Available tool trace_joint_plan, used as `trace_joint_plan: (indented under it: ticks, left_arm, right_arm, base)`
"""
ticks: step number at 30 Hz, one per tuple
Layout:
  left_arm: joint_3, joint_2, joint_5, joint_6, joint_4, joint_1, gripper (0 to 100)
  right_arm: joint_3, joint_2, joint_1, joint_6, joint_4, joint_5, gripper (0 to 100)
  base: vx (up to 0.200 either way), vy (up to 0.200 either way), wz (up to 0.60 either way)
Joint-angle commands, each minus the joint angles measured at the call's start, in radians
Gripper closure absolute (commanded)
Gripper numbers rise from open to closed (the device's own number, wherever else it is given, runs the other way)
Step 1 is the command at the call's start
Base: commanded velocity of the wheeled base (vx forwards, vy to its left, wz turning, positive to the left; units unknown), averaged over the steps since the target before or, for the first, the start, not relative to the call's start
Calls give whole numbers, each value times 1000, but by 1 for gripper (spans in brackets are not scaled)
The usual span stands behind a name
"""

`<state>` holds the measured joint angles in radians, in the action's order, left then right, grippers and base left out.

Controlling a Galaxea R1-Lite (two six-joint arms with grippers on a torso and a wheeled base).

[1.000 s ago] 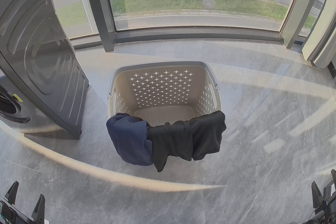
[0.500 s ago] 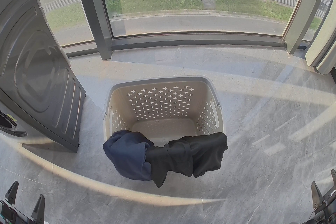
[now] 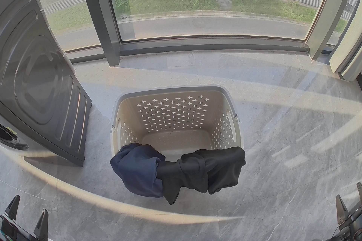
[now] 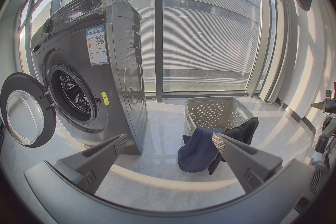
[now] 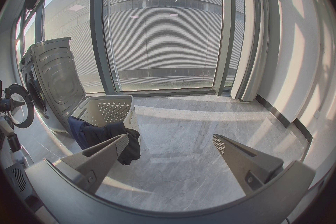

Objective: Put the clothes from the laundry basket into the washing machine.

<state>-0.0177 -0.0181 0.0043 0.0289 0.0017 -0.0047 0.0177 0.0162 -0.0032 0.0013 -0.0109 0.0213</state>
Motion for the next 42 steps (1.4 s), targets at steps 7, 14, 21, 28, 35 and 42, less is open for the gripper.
trace_joint_plan:
  ticks: [7,14,21,28,35,42]
  left_arm:
    - [15,12,0,-3,0,0,0]
    - [15,12,0,0,0,0,0]
    - [15,12,0,0,0,0,0]
    - [16,12,0,-1,0,0,0]
    - [15,12,0,0,0,0,0]
    - [15,12,0,-1,0,0,0]
  right_arm:
    - [179,156,2,63,23,-11,0]
    - [110,596,29,134,95,-118,0]
    - [77,1074,161,161,519,-127,0]
    - [85,1409,223,209,813,-126,0]
    - [70,1691,256,209,1091,-119,0]
    - [73,1809,364,213,1213,-98,0]
  base:
    - [0,0,0]
    - [0,0,0]
    - [0,0,0]
    - [0,0,0]
    - [0,0,0]
    - [0,0,0]
